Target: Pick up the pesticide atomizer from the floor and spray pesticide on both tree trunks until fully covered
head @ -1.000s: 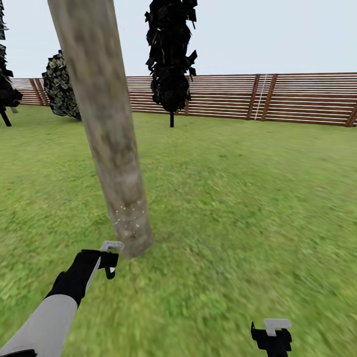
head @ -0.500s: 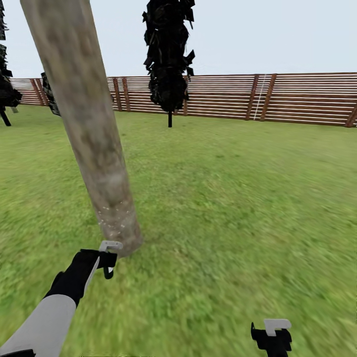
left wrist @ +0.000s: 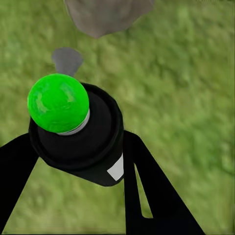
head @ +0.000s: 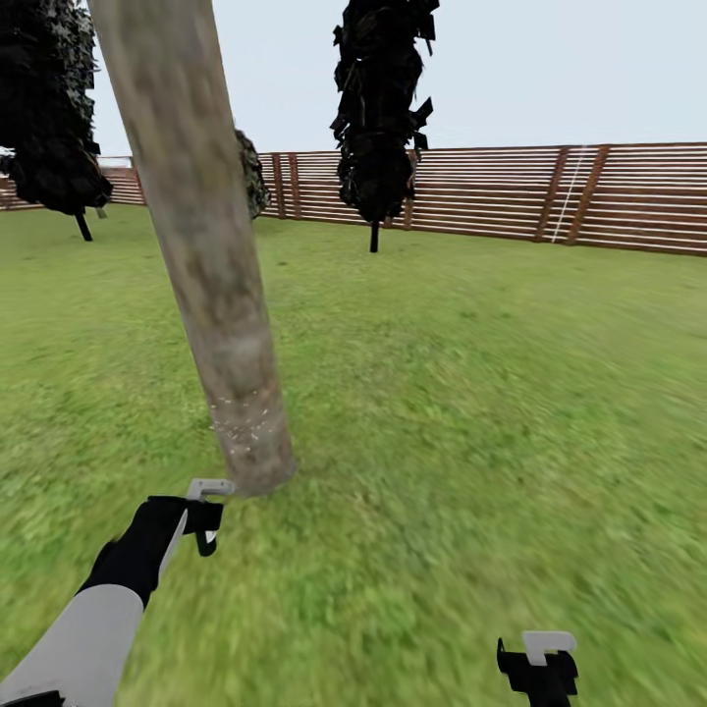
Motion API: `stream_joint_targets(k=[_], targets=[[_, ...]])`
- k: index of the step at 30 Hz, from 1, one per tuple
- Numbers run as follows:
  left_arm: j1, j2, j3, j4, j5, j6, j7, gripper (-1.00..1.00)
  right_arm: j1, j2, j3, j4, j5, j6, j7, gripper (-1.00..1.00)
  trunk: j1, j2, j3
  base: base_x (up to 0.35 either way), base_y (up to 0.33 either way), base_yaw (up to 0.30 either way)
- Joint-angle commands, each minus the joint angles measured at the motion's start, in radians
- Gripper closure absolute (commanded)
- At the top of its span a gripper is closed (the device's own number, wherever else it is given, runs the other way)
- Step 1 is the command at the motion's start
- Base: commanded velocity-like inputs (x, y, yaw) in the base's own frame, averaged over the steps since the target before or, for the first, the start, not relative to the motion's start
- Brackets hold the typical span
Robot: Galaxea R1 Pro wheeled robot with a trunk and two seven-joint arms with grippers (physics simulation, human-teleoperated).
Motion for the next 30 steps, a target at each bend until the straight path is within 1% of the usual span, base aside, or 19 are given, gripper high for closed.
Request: stream_joint_targets(k=[1,4,8,12,21,27,30], targets=[[-0.001,-0.002,0.015,0.000,-0.011,0.002,-0.009,1.00,-0.001,0.000,-0.007,0.001,0.010,-0.003,-0.003,-1.00,0.000,0.000,-0.001,0.005,-0.278,0.260],[-0.001,-0.004,0.017,0.001,-0.011,0.001,-0.009,1.00,-0.001,0.000,-0.007,0.001,0.010,-0.004,-0.003,-1.00,0.000,0.000,-0.001,0.047,-0.278,0.130],[-0.001,-0.009,0.017,0.001,-0.010,0.001,-0.009,1.00,-0.001,0.000,-0.007,0.002,0.010,-0.004,-0.003,-1.00,0.000,0.000,-0.001,0.136,-0.263,0.017],[-0.001,-0.013,0.014,0.001,-0.010,0.000,-0.009,1.00,-0.001,0.000,-0.007,0.002,0.011,-0.005,-0.004,-1.00,0.000,0.000,-0.001,0.217,-0.212,0.001],[-0.001,-0.012,0.018,-0.003,-0.008,0.000,-0.010,1.00,-0.001,0.000,-0.007,0.002,0.011,-0.004,-0.003,-1.00,0.000,0.000,-0.001,0.226,-0.204,0.000],[-0.001,-0.012,0.018,-0.005,-0.008,0.000,-0.010,1.00,-0.001,0.000,-0.007,0.002,0.011,-0.004,-0.003,-1.00,0.000,0.000,-0.001,0.038,-0.266,0.006],[-0.001,-0.012,0.019,-0.005,-0.008,0.001,-0.010,1.00,-0.001,0.000,-0.007,0.002,0.011,-0.004,-0.003,-1.00,0.000,0.000,-0.001,0.002,-0.276,0.150]])
